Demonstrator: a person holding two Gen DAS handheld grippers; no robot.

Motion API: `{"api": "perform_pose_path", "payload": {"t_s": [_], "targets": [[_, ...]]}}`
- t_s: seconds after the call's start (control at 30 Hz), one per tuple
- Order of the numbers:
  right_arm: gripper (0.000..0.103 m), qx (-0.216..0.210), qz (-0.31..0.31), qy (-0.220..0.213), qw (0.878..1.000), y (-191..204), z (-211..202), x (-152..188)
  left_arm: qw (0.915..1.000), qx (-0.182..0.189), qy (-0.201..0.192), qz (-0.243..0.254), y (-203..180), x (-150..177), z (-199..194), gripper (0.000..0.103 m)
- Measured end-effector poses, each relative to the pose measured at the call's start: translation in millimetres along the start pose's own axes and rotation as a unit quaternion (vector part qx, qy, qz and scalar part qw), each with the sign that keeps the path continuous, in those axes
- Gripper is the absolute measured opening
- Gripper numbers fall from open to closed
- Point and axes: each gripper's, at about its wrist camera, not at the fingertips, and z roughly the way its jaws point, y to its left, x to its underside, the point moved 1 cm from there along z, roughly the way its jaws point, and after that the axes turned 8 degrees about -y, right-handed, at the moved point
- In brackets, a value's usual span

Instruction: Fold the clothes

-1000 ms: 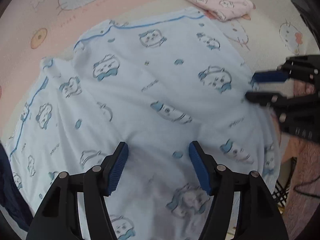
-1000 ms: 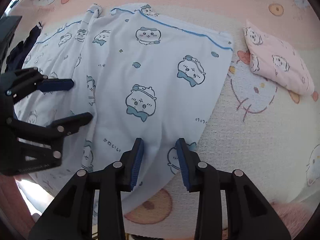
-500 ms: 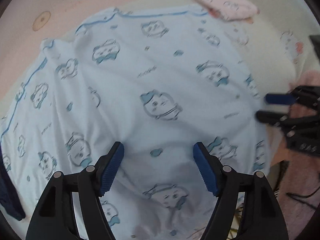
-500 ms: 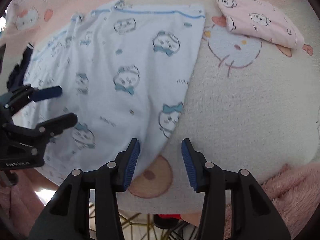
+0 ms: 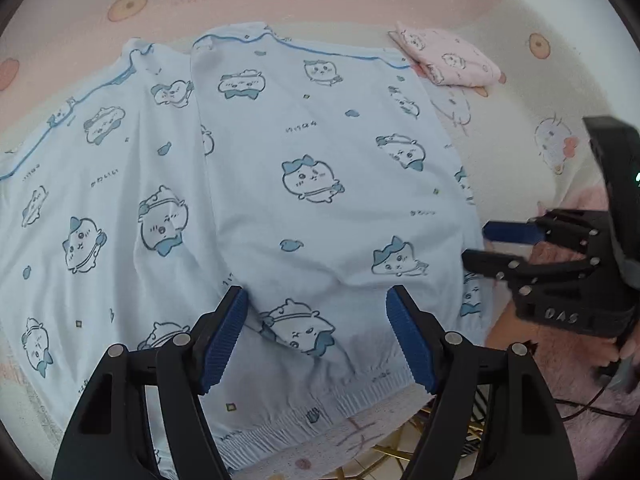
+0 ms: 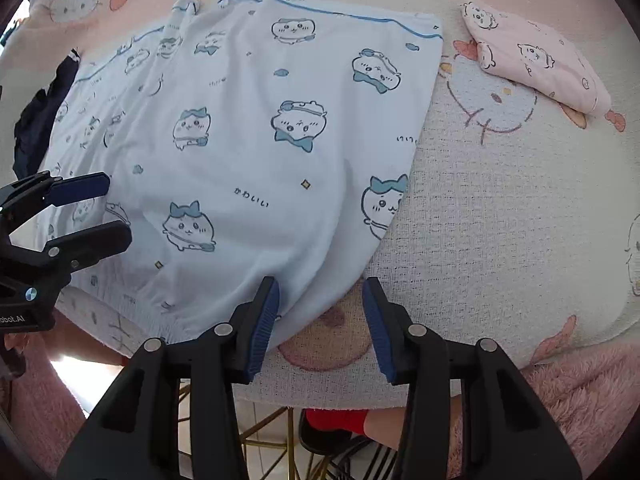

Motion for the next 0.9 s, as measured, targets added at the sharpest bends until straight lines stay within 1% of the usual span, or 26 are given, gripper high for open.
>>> {"api": "perform_pose_path", "payload": {"t_s": [0.07, 0.1, 0.2, 0.23, 0.27, 0.33, 0.37, 0.4, 0.47, 0.5, 0.53, 0.57, 0.6, 0.63, 0.67, 0.7, 0.73, 0.77, 0.8, 0.83, 0.87, 0.9], "targets": [[0.043, 0.010, 0.017, 0.003, 1.000, -9.9, -2.0, 1.8, 0.9983, -0.038, 0.011, 0.042, 6.7, 19.1, -14.2, 0.075], [0.043, 0.015, 0.028, 0.006, 0.999, -16.0, -2.5, 3.1, 0.9961, -0.060, 0.016, 0.063, 7.2, 26.0, -18.6, 0.075], [0.044, 0.027, 0.052, 0.021, 0.998, -30.6, -3.5, 11.8, 0.9957, -0.071, 0.020, 0.056, 11.8, 31.5, -30.5, 0.075], [0.044, 0.032, 0.055, 0.023, 0.998, -33.3, -4.6, 14.2, 0.9974, -0.061, 0.008, 0.037, 12.6, 28.2, -37.3, 0.075], [0.044, 0.032, 0.052, 0.019, 0.998, -32.9, -7.9, 15.0, 0.9986, -0.044, -0.012, 0.027, 10.5, 23.4, -45.2, 0.075], [0.044, 0.012, 0.047, -0.003, 0.999, -29.1, -16.9, 14.5, 0.9987, -0.017, -0.041, 0.026, 1.1, 13.2, -54.9, 0.075], [0.044, -0.006, 0.043, -0.014, 0.999, -24.2, -20.4, 11.7, 0.9986, -0.024, -0.033, 0.034, -3.3, 10.3, -50.3, 0.075], [0.044, -0.013, 0.032, -0.019, 0.999, -19.0, -21.6, 10.5, 0.9983, -0.032, -0.024, 0.043, -7.4, 8.1, -45.7, 0.075], [0.044, 0.014, -0.004, 0.000, 1.000, -9.0, -14.7, 14.8, 0.9952, -0.068, 0.007, 0.070, -6.4, 16.2, -36.2, 0.075], [0.045, 0.029, -0.012, 0.012, 0.999, -9.3, -10.4, 19.3, 0.9929, -0.083, 0.023, 0.081, -5.3, 20.9, -31.9, 0.075], [0.045, 0.032, -0.004, 0.010, 0.999, -14.2, -12.9, 21.9, 0.9930, -0.083, 0.025, 0.080, -3.7, 25.9, -33.1, 0.075], [0.045, 0.044, 0.007, 0.018, 0.999, -21.6, -15.9, 24.1, 0.9932, -0.082, 0.027, 0.078, -1.8, 30.9, -34.6, 0.075], [0.045, 0.057, 0.020, 0.022, 0.998, -30.3, -19.0, 26.3, 0.9952, -0.071, 0.023, 0.063, 2.5, 34.9, -38.8, 0.075], [0.046, 0.061, 0.041, 0.019, 0.997, -40.6, -22.7, 27.6, 0.9970, -0.060, 0.021, 0.045, 7.3, 37.8, -42.3, 0.075], [0.046, 0.037, 0.066, 0.008, 0.997, -49.4, -27.5, 27.4, 0.9979, -0.054, 0.017, 0.031, 11.5, 39.2, -44.7, 0.075], [0.046, 0.002, 0.085, -0.006, 0.996, -54.8, -32.7, 25.4, 0.9982, -0.054, 0.013, 0.023, 13.8, 38.9, -45.8, 0.075], [0.045, -0.022, 0.091, -0.021, 0.995, -55.6, -37.1, 21.8, 0.9983, -0.054, 0.007, 0.022, 12.7, 36.0, -46.1, 0.075], [0.045, -0.027, 0.078, -0.034, 0.996, -51.9, -39.7, 17.2, 0.9983, -0.054, 0.002, 0.021, 11.7, 33.0, -46.4, 0.075], [0.045, -0.022, 0.055, -0.044, 0.997, -45.4, -39.3, 12.6, 0.9983, -0.054, -0.003, 0.020, 10.3, 29.9, -46.6, 0.075], [0.045, -0.015, 0.034, -0.044, 0.998, -40.3, -35.6, 9.9, 0.9983, -0.051, -0.012, 0.025, 6.0, 24.5, -46.2, 0.075], [0.043, -0.006, 0.018, -0.038, 0.999, -38.7, -30.3, 9.4, 0.9979, -0.051, -0.021, 0.034, 1.4, 18.2, -44.9, 0.075], [0.043, 0.003, 0.002, -0.032, 0.999, -37.2, -25.1, 8.9, 0.9971, -0.057, -0.026, 0.045, -2.9, 11.9, -42.8, 0.075]]}}
